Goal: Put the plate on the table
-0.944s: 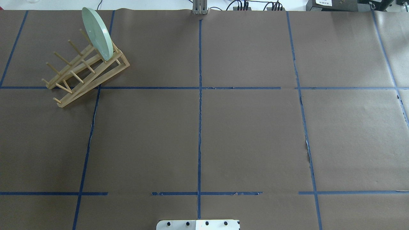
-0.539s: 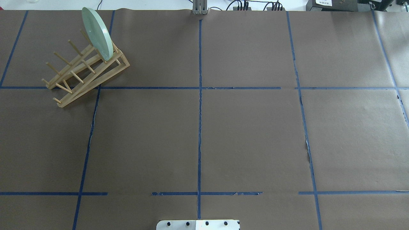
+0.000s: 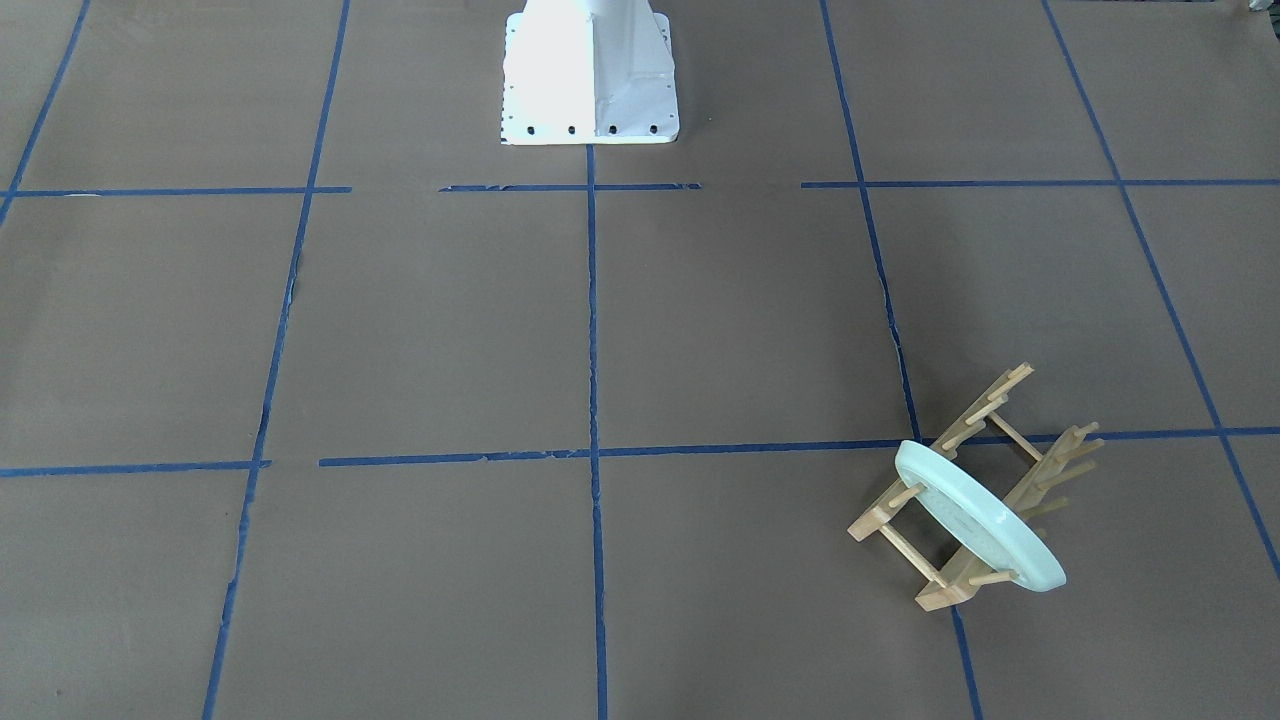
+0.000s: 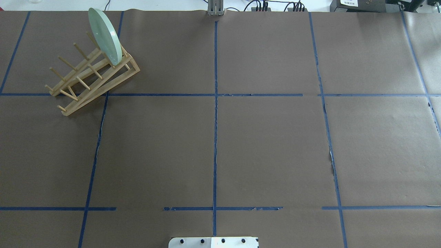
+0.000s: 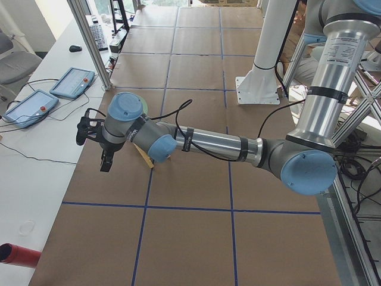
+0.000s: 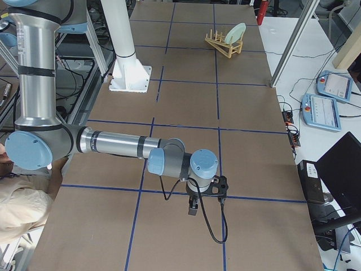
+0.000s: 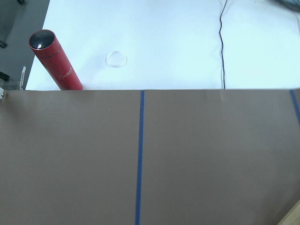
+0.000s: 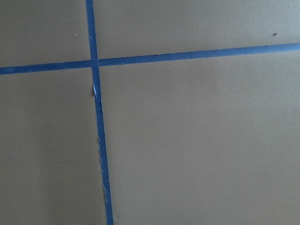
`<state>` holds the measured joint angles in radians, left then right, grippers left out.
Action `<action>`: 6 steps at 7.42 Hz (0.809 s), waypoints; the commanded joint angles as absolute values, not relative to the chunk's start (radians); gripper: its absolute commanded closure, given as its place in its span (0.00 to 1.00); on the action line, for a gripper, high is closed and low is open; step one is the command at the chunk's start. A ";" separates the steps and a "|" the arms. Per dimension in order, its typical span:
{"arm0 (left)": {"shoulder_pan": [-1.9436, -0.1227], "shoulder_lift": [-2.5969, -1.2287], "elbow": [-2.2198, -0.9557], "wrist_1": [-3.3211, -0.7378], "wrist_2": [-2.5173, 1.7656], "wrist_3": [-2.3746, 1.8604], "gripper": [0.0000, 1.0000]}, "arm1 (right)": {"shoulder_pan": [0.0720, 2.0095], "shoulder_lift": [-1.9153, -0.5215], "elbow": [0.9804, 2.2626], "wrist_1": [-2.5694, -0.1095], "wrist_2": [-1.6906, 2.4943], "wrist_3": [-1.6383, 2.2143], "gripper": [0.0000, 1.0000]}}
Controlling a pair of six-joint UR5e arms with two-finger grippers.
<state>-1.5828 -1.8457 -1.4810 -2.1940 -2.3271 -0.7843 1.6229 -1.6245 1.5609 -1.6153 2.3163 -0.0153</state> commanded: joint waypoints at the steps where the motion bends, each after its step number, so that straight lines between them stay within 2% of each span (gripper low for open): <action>1: -1.461 -1.914 -1.497 -2.333 -2.341 -1.067 0.00 | 1.623 -1.624 1.562 -1.615 2.316 -0.015 0.00; 3: -1.388 -1.956 -1.494 -2.428 -2.339 -1.254 0.00 | 1.623 -1.624 1.562 -1.615 2.316 -0.015 0.00; 6: -1.373 -1.956 -1.415 -2.712 -2.345 -1.505 0.00 | 1.623 -1.624 1.560 -1.615 2.316 -0.015 0.00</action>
<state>-1.3854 -1.9530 -1.4542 -2.5865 -2.3422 -1.3736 1.6229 -1.6245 1.5609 -1.6153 2.3163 -0.0153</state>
